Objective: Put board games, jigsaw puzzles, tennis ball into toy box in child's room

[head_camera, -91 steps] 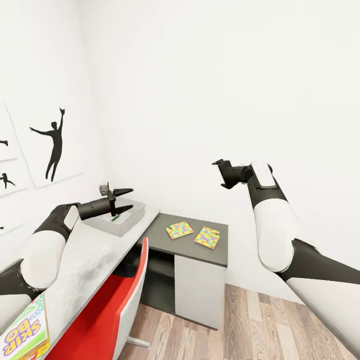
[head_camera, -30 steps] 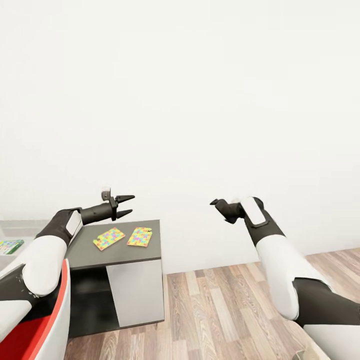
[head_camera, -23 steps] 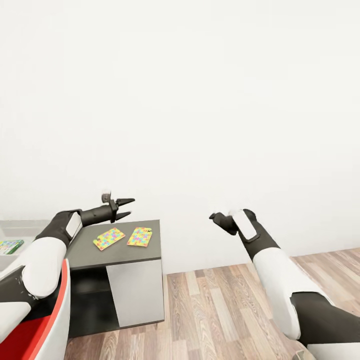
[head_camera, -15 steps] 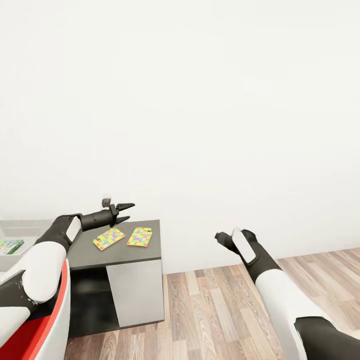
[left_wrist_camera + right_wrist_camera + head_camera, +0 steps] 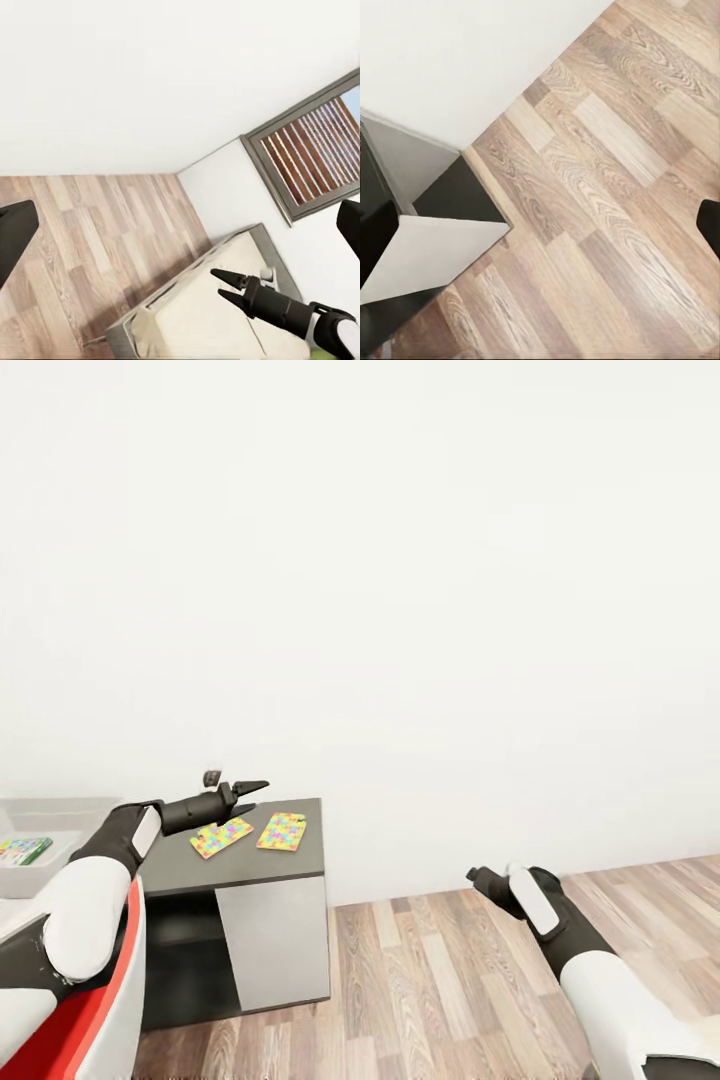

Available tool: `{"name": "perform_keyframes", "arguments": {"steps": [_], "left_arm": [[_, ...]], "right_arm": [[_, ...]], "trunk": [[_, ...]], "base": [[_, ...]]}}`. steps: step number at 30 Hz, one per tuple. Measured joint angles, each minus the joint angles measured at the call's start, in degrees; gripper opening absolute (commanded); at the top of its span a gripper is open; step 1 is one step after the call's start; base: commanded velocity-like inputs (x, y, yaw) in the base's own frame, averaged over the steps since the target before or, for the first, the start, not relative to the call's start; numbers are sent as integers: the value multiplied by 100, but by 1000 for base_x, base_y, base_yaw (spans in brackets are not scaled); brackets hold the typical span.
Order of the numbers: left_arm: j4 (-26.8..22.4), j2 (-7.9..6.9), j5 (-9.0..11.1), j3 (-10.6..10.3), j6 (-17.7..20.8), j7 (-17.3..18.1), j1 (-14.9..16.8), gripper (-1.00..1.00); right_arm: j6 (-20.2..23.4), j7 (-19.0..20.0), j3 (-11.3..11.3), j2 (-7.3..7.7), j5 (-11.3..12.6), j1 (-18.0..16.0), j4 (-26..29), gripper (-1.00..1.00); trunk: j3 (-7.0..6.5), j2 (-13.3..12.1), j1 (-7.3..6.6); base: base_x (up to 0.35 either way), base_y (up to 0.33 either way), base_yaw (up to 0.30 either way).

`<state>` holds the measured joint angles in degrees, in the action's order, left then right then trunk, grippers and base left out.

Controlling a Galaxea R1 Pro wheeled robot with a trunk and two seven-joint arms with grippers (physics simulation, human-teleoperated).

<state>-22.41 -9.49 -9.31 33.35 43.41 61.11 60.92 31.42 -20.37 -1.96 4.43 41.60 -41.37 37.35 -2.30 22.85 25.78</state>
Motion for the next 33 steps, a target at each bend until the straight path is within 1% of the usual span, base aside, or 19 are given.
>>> {"name": "perform_keyframes", "arguments": {"steps": [5,8,14,18,24,27,30,33], "left_arm": [[-6,3,-59,-7,-140,6,-30,100],[-6,4,-71,-13,-164,-1,-42,100],[-4,5,-77,-18,-244,-3,-94,100],[1,5,-82,-81,-386,0,-137,100],[1,-4,-86,-155,-452,10,-228,100],[-4,-31,-84,-162,-458,27,-282,100],[-11,-118,-78,-169,-462,51,-320,100],[-13,-160,-79,-173,-463,51,-337,100]], "right_arm": [[-1,193,3,32,-5,66,-2,100],[4,235,4,52,-4,96,3,100],[8,260,4,65,-17,141,18,100],[4,257,9,66,-42,147,19,100],[7,255,5,84,-60,229,21,100],[8,255,4,90,-62,324,26,100],[5,255,8,89,-63,383,31,100],[0,255,15,88,-65,400,34,100]], "trunk": [[0,2,-1],[0,1,-1],[1,2,-2],[9,1,-2],[23,1,-2],[30,2,-2],[36,2,-2],[43,2,-2]], "base": [[-156,101,23],[-43,28,-148],[-12,8,-241],[-2,1,-271],[0,0,-276],[0,0,-277],[0,0,-277],[0,0,-277]]}}
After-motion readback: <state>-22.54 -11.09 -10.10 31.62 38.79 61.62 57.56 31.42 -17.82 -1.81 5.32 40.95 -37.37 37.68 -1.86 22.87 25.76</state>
